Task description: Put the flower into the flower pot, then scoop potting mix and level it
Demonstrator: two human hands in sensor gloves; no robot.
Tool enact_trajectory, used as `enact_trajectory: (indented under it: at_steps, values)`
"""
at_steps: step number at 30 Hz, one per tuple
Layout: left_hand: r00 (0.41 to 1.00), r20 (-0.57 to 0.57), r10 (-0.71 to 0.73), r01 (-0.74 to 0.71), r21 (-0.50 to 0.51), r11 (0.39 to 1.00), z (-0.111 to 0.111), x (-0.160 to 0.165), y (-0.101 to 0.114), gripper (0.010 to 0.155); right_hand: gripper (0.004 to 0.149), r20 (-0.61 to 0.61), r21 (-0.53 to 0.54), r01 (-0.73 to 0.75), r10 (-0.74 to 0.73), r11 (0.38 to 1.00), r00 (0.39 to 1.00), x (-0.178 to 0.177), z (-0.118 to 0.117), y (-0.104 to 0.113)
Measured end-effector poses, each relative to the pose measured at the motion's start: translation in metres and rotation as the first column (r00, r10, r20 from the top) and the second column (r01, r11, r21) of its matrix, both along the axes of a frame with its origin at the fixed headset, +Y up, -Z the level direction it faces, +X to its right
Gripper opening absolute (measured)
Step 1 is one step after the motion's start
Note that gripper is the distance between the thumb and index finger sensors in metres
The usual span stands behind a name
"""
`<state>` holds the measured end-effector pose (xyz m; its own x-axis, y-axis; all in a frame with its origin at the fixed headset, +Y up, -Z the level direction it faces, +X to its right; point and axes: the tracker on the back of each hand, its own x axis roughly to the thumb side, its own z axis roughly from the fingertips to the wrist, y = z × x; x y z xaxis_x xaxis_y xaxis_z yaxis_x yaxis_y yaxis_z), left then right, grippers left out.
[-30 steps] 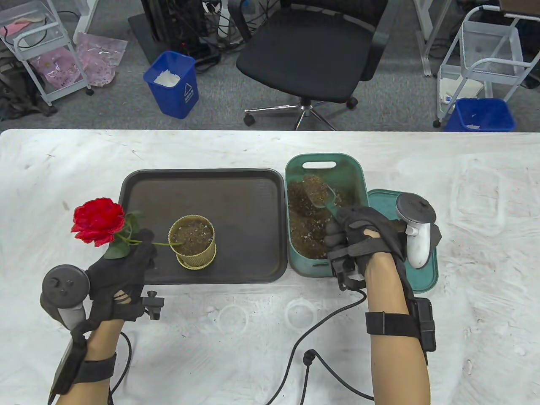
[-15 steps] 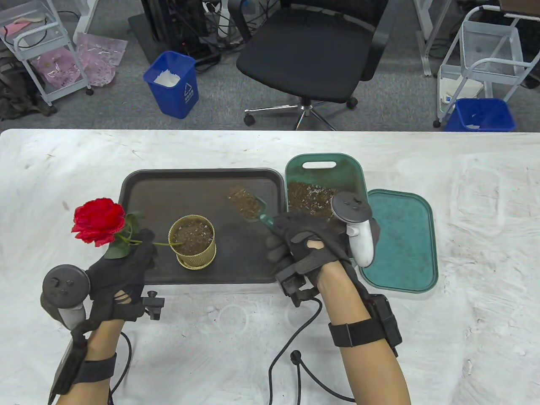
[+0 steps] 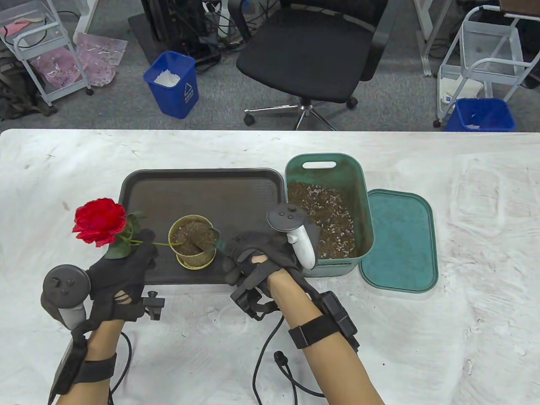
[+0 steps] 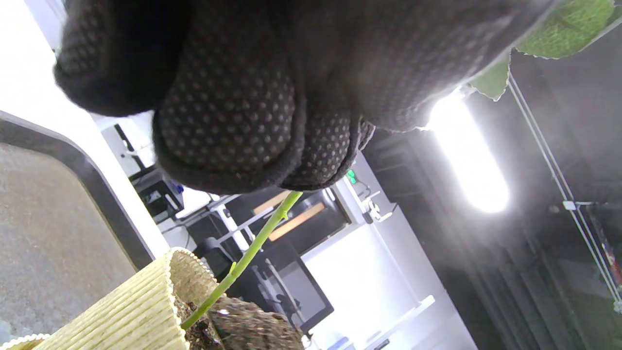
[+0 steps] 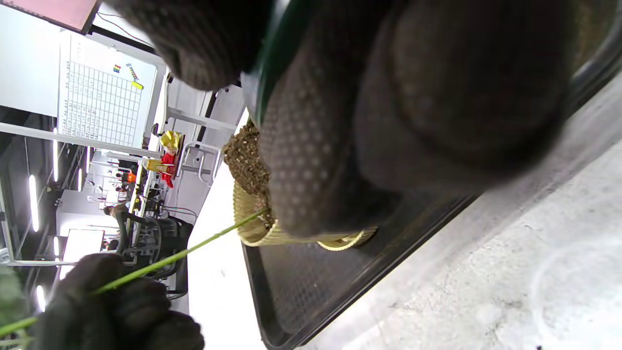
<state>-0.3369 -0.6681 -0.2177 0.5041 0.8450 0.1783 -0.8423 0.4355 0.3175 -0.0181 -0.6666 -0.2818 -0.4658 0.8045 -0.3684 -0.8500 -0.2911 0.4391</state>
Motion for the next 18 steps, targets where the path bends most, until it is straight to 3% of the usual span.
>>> enact_trajectory:
  at_steps: [4, 7, 15, 18]
  values:
    - [1.0, 0.0, -0.001, 0.001, 0.0, 1.0, 0.0, 0.0, 0.0, 0.043, 0.052, 0.003, 0.138, -0.122, 0.122, 0.983, 0.992, -0.012, 0.003, 0.01]
    - [1.0, -0.001, -0.001, 0.001, 0.0, 1.0, 0.0, 0.0, 0.0, 0.043, 0.052, -0.012, 0.26, -0.238, 0.249, 0.936, 0.968, -0.022, 0.008, 0.02]
    - [1.0, 0.0, -0.003, 0.003, 0.001, 1.0, 0.0, 0.0, -0.001, 0.043, 0.053, 0.028, 0.553, -0.445, 0.518, 0.704, 0.855, -0.049, 0.032, 0.035]
    - [1.0, -0.001, -0.005, 0.005, 0.002, 1.0, 0.001, 0.0, -0.001, 0.043, 0.053, 0.072, 0.651, -0.501, 0.61, 0.571, 0.789, -0.056, 0.039, 0.038]
